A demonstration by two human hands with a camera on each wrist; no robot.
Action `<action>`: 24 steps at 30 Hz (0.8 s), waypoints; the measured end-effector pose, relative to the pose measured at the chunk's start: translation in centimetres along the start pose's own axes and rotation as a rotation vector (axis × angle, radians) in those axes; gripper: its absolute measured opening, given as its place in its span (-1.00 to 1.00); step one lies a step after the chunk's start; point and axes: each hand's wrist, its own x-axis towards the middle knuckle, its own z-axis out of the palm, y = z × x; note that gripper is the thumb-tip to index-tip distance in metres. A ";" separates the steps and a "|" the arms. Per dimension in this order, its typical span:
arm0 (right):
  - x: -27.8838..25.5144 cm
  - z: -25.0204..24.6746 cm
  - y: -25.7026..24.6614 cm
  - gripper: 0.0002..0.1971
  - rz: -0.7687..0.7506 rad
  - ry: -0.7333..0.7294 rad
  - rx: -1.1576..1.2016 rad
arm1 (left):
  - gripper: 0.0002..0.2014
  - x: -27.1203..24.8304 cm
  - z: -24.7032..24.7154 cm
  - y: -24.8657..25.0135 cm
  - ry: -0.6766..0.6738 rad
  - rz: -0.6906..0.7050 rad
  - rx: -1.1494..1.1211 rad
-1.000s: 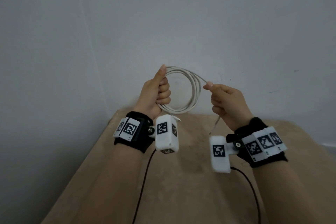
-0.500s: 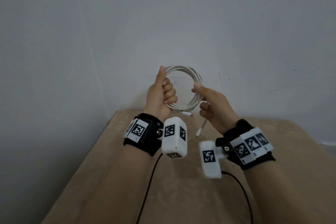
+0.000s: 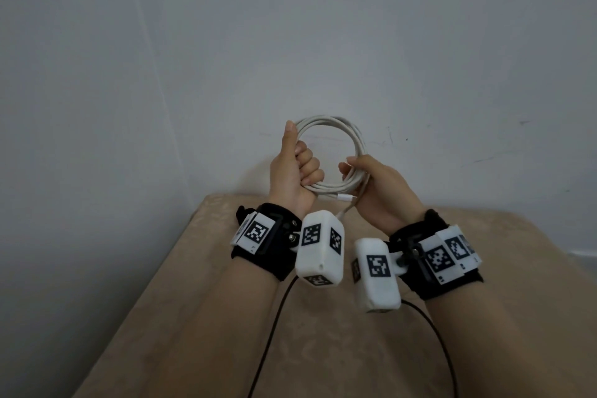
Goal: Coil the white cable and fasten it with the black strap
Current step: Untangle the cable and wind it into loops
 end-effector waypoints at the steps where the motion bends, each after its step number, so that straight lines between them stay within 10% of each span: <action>1: -0.1 0.1 0.0 -0.72 0.025 -0.016 0.045 | -0.52 0.0 0.0 -0.1 0.008 0.001 -0.010; 24: -0.5 0.4 0.1 -0.63 -0.049 0.042 0.322 | -0.51 0.1 0.4 -1.7 -0.009 -0.110 0.006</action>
